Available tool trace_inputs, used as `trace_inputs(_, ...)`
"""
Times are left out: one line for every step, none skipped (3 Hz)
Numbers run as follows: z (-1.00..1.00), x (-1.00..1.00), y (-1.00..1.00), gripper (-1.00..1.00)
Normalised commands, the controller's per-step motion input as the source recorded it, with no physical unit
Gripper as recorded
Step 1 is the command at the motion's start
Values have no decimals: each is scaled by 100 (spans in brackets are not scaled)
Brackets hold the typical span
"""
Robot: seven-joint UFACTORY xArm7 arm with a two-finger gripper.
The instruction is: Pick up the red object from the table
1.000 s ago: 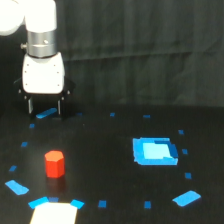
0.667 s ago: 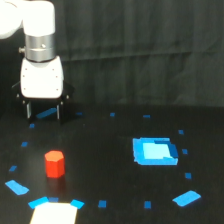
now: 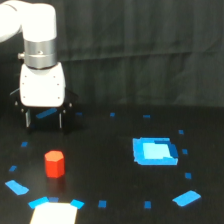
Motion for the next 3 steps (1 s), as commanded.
trace_inputs(-22, 35, -100, 71)
trace_inputs(12, 69, -100, 93)
trace_inputs(20, 22, -79, 100)
